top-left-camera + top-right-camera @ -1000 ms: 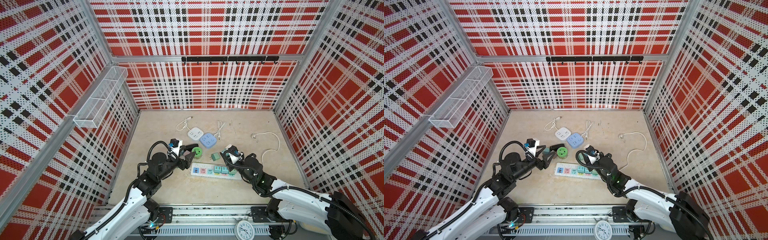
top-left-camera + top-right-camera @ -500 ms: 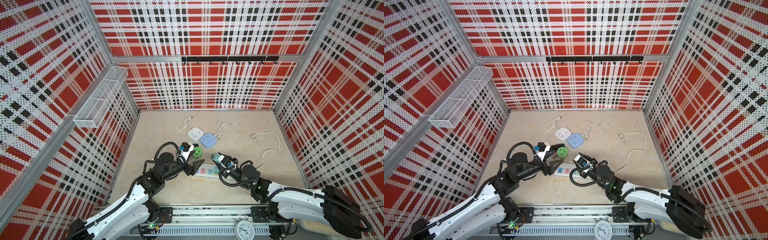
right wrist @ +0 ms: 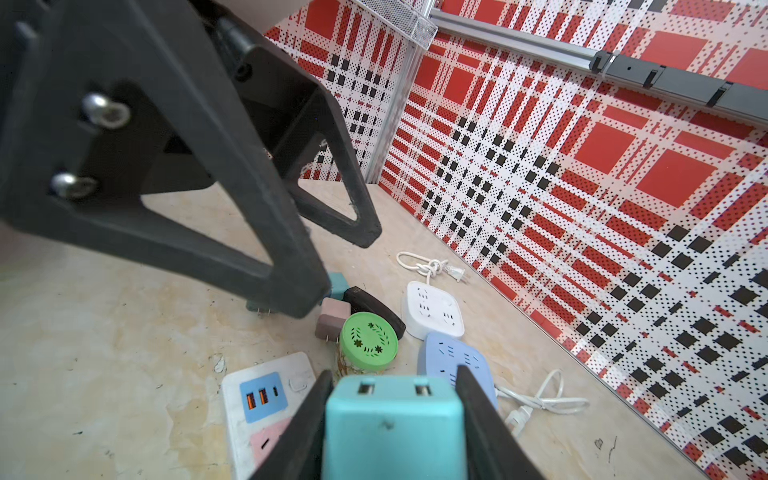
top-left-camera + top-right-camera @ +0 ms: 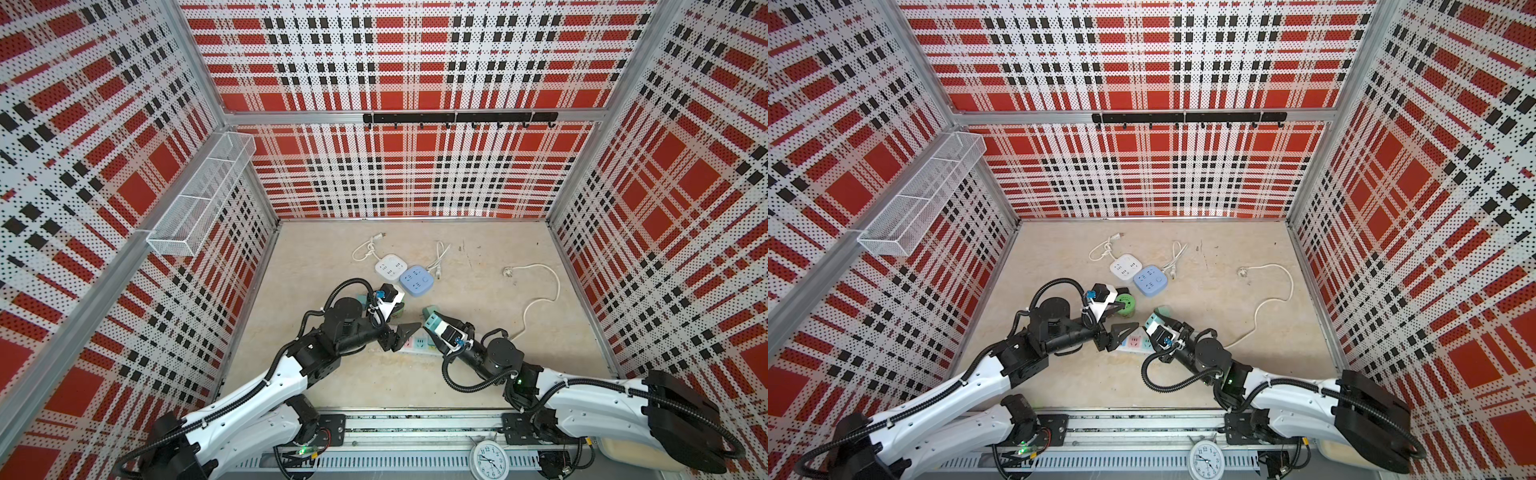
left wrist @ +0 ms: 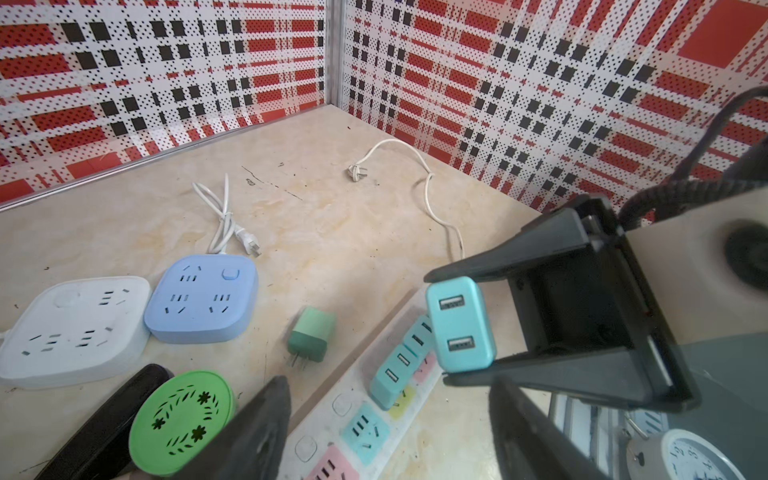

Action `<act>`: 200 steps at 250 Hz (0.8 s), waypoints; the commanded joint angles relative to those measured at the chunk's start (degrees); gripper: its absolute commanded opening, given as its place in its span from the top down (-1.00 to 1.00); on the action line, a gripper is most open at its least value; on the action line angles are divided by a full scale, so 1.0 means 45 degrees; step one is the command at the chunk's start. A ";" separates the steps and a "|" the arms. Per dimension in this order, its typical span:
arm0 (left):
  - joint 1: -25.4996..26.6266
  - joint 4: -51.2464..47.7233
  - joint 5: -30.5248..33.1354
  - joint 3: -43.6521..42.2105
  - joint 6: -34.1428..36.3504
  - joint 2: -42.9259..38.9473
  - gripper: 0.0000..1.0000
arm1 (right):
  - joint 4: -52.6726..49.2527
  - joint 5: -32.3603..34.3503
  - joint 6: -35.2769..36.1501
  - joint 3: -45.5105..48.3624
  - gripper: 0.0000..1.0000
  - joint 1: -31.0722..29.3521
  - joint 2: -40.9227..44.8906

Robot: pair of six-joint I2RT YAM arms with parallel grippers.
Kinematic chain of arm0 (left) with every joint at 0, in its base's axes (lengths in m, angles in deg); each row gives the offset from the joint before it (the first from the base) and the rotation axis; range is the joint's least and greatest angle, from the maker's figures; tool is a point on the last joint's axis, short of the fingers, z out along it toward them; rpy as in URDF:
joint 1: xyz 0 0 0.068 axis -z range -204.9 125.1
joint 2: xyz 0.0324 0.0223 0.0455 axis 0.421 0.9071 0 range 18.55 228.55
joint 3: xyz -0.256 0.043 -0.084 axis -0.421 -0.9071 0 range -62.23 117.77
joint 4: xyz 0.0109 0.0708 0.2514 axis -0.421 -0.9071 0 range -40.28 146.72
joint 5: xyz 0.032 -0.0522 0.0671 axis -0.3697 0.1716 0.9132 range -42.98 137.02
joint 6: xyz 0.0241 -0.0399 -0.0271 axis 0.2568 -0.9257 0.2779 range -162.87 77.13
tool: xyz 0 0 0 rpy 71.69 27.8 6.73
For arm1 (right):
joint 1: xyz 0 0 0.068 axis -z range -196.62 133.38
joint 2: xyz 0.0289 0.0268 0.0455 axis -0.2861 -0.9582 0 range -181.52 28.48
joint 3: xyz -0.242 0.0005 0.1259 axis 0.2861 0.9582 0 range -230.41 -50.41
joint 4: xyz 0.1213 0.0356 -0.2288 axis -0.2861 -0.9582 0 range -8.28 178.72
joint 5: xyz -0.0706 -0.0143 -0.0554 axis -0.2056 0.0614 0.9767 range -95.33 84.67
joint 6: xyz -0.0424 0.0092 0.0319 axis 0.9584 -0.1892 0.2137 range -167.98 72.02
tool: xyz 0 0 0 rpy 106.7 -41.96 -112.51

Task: Insert the plug
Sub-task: 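Close the left gripper on the teal adapter while the right gripper holds it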

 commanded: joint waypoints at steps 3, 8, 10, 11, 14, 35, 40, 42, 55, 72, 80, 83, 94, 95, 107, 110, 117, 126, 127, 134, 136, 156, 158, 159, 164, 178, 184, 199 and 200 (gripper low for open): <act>0.0228 0.0152 -0.0722 0.0630 -0.0101 0.0325 -0.51 | 0.1213 -0.0147 0.0460 0.0144 0.82 -0.0158 0.0282; 0.0286 0.0178 -0.0811 0.0686 -0.0101 0.0389 -0.51 | 0.1252 -0.0158 0.0480 0.0163 0.82 -0.0174 0.0274; 0.0288 0.0179 -0.0831 0.0706 -0.0101 0.0423 -0.50 | 0.1273 -0.0163 0.0507 0.0174 0.82 -0.0177 0.0281; 0.0298 0.0169 -0.0835 0.0719 -0.0091 0.0442 -0.50 | 0.1286 -0.0158 0.0495 0.0179 0.82 -0.0178 0.0282; 0.0324 0.0178 -0.0879 0.0762 -0.0100 0.0482 -0.50 | 0.1305 -0.0165 0.0516 0.0178 0.82 -0.0178 0.0283; 0.0501 0.0163 -0.1147 0.0989 -0.0157 0.0730 -0.46 | 0.1483 -0.0183 0.0616 0.0249 0.83 -0.0235 0.0302; 0.0522 0.0166 -0.1237 0.1038 -0.0178 0.0784 -0.45 | 0.1519 -0.0199 0.0654 0.0259 0.83 -0.0247 0.0302; 0.0537 0.0161 -0.1265 0.1067 -0.0194 0.0820 -0.45 | 0.1525 -0.0203 0.0667 0.0276 0.83 -0.0254 0.0302; 0.0610 0.0160 -0.1493 0.1199 -0.0223 0.0972 -0.43 | 0.1633 -0.0261 0.0734 0.0302 0.84 -0.0276 0.0318; 0.0670 0.0051 -0.1685 0.1364 -0.0288 0.1157 -0.42 | 0.1821 -0.0347 0.0914 0.0376 0.84 -0.0276 0.0266; 0.0675 -0.0070 -0.1735 0.1442 -0.0296 0.1237 -0.41 | 0.1912 -0.0359 0.1050 0.0399 0.84 -0.0266 0.0217; 0.0689 -0.0116 -0.1751 0.1468 -0.0296 0.1256 -0.41 | 0.1947 -0.0354 0.1098 0.0413 0.84 -0.0270 0.0206; 0.0679 -0.0282 -0.1794 0.1579 -0.0282 0.1338 -0.40 | 0.2073 -0.0259 0.1298 0.0437 0.85 -0.0276 0.0130; 0.0679 -0.0296 -0.1785 0.1585 -0.0280 0.1348 -0.40 | 0.2077 -0.0254 0.1320 0.0437 0.85 -0.0276 0.0128; 0.0686 -0.0451 -0.1789 0.1667 -0.0257 0.1426 -0.40 | 0.2152 -0.0184 0.1529 0.0438 0.86 -0.0277 0.0088; 0.0700 -0.0478 -0.1780 0.1696 -0.0253 0.1460 -0.39 | 0.2160 -0.0188 0.1563 0.0433 0.86 -0.0281 0.0083; 0.0699 -0.0561 -0.1810 0.1747 -0.0237 0.1494 -0.39 | 0.2188 -0.0176 0.1657 0.0448 0.86 -0.0276 0.0088; 0.0718 -0.0648 -0.1848 0.1795 -0.0211 0.1570 -0.38 | 0.2215 -0.0174 0.1741 0.0456 0.86 -0.0286 0.0088; 0.0718 -0.0654 -0.1851 0.1801 -0.0205 0.1582 -0.38 | 0.2226 -0.0183 0.1756 0.0457 0.86 -0.0281 0.0097; 0.0748 -0.0715 -0.1881 0.1854 -0.0172 0.1648 -0.37 | 0.2248 -0.0219 0.1800 0.0459 0.87 -0.0276 0.0107; 0.0755 -0.0733 -0.1890 0.1872 -0.0153 0.1675 -0.37 | 0.2264 -0.0227 0.1799 0.0453 0.87 -0.0276 0.0107; 0.0814 -0.0928 -0.1938 0.2047 -0.0002 0.1896 -0.36 | 0.2315 -0.0373 0.1905 0.0480 0.87 -0.0277 0.0183; 0.0816 -0.0957 -0.1933 0.2067 0.0016 0.1928 -0.35 | 0.2330 -0.0388 0.1908 0.0482 0.87 -0.0276 0.0194; 0.0826 -0.0965 -0.1932 0.2063 0.0016 0.1936 -0.35 | 0.2322 -0.0387 0.1908 0.0479 0.87 -0.0276 0.0200; 0.0855 -0.1023 -0.1936 0.2130 0.0048 0.2013 -0.35 | 0.2325 -0.0432 0.1923 0.0461 0.87 -0.0276 0.0219; 0.0892 -0.1154 -0.1953 0.2286 0.0139 0.2219 -0.33 | 0.2350 -0.0537 0.1936 0.0459 0.87 -0.0280 0.0243; 0.0911 -0.1202 -0.1967 0.2356 0.0166 0.2318 -0.32 | 0.2330 -0.0575 0.1948 0.0462 0.87 -0.0286 0.0241; 0.0952 -0.1262 -0.2032 0.2510 0.0230 0.2555 -0.26 | 0.2322 -0.0676 0.1948 0.0472 0.87 -0.0286 0.0243; 0.0952 -0.1254 -0.2041 0.2520 0.0240 0.2590 -0.26 | 0.2338 -0.0678 0.1948 0.0474 0.87 -0.0281 0.0234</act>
